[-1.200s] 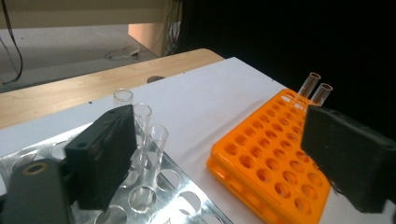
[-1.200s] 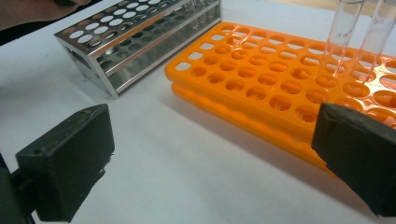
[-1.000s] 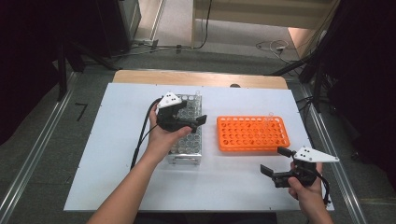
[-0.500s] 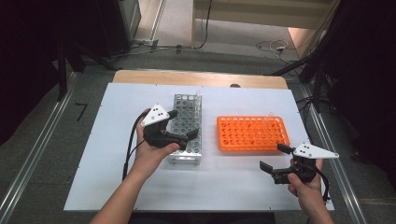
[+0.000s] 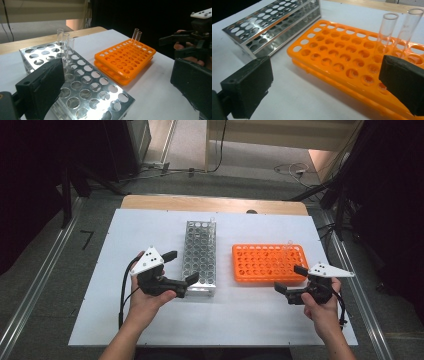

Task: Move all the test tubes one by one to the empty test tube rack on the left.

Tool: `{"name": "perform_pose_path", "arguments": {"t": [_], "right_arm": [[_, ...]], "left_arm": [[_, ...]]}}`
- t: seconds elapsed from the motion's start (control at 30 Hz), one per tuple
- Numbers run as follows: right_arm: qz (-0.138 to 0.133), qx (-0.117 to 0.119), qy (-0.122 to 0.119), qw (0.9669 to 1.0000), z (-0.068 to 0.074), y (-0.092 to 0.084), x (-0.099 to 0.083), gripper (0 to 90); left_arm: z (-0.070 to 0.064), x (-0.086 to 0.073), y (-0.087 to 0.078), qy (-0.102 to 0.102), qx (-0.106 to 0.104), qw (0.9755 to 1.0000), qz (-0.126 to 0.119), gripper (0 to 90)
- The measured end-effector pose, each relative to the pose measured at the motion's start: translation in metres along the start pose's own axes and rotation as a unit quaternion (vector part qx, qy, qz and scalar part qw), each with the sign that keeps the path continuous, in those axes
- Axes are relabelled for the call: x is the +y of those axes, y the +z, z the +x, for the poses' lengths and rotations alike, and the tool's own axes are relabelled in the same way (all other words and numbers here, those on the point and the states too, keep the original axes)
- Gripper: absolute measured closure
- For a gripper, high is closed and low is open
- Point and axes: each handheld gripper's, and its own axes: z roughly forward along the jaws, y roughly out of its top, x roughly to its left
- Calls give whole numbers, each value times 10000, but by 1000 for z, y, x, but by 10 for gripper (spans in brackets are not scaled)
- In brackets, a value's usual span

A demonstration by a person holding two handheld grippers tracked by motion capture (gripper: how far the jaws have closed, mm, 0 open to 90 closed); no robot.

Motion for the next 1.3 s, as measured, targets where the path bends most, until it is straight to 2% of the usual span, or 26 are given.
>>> {"name": "perform_pose_path", "arguments": {"t": [0.13, 0.23, 0.3, 0.43, 0.6, 0.67, 0.83, 0.9, 1.13, 1.3], "right_arm": [[-55, -93, 129, 9999, -12, 7, 5, 27], [-91, -264, 181, 9994, -18, 14, 8, 61], [-120, -500, 254, 9984, -21, 19, 10, 130], [-63, -520, 419, 9977, -30, 33, 11, 228], [58, -702, 704, 9950, -39, 44, 6, 414], [39, -767, 738, 9943, -41, 45, 4, 442], [140, -924, 633, 9936, -44, 53, 3, 518], [167, -1062, 595, 9924, -45, 56, 4, 546], [61, -1217, 481, 9914, -47, 61, 8, 640], [131, -1278, 405, 9909, -46, 66, 7, 667]], "left_arm": [[0, -7, -6, -22, 48, 10000, 26, 0], [0, -12, -11, -50, 73, 10000, 12, 0], [1, -14, -14, -96, 94, 9999, -28, 0], [3, -20, -19, -148, 133, 9998, -60, 0], [8, -26, -20, -199, 190, 9996, -13, 0], [10, -26, -19, -244, 195, 9995, -23, 0], [8, -30, -15, -249, 152, 9996, 31, 0], [8, -31, -13, -261, 136, 9996, 45, 0], [6, -34, -8, -250, 67, 9996, 117, 0], [4, -35, -7, -259, 16, 9996, 127, 0]]}}
